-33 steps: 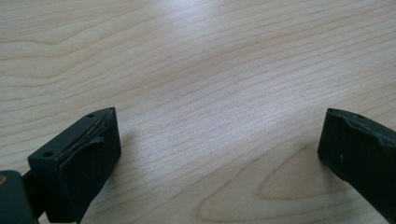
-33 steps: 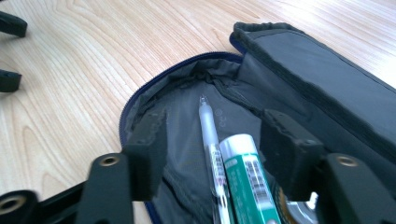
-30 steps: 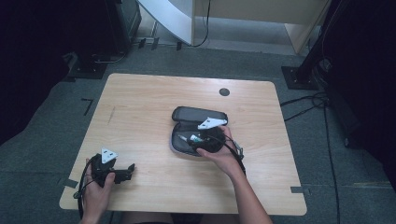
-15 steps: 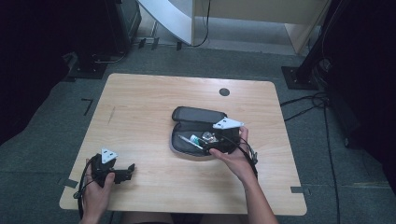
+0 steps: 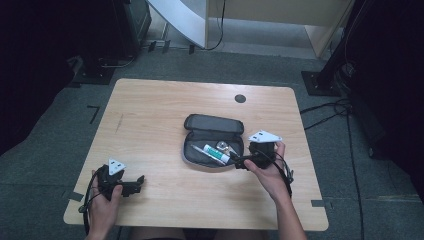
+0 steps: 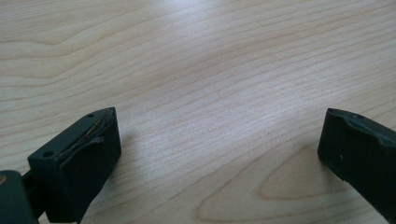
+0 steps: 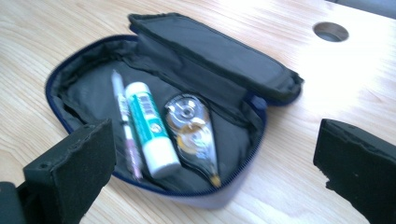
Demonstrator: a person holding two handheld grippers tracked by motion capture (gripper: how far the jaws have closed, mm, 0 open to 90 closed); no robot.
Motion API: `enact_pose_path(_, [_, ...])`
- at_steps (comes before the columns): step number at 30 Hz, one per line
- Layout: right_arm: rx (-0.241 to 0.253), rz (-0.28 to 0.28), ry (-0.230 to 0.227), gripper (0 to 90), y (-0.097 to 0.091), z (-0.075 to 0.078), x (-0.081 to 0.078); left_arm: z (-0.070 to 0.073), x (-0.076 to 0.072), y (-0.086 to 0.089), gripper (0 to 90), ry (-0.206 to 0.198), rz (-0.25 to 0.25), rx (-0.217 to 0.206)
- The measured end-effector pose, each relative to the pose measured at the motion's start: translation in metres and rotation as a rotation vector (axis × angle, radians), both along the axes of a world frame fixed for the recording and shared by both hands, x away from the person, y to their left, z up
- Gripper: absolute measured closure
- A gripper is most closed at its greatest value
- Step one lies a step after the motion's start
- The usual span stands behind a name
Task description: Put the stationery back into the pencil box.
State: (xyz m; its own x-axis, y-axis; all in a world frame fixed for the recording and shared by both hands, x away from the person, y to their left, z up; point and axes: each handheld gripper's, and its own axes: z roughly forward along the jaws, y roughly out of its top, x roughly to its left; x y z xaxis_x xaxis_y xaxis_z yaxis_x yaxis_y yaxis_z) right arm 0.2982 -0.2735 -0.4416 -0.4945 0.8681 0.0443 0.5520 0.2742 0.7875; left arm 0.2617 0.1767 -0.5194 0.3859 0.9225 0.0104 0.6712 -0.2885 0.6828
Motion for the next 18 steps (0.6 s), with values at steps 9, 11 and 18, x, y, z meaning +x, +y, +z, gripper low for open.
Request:
enact_pose_path(9, [-0.007,-0.052,0.015,0.0,-0.028,-0.01,-0.012,0.0,0.0,0.0,0.0,0.0,0.0,0.0])
enact_pose_path(11, [-0.007,-0.064,0.017,0.0,-0.036,-0.011,-0.015,0.0,0.0,0.0,0.0,0.0,0.0,0.0])
enact_pose_path(18, [-0.019,-0.098,0.027,0.0,-0.056,-0.019,-0.027,0.0,0.0,0.0,0.0,0.0,0.0,0.0])
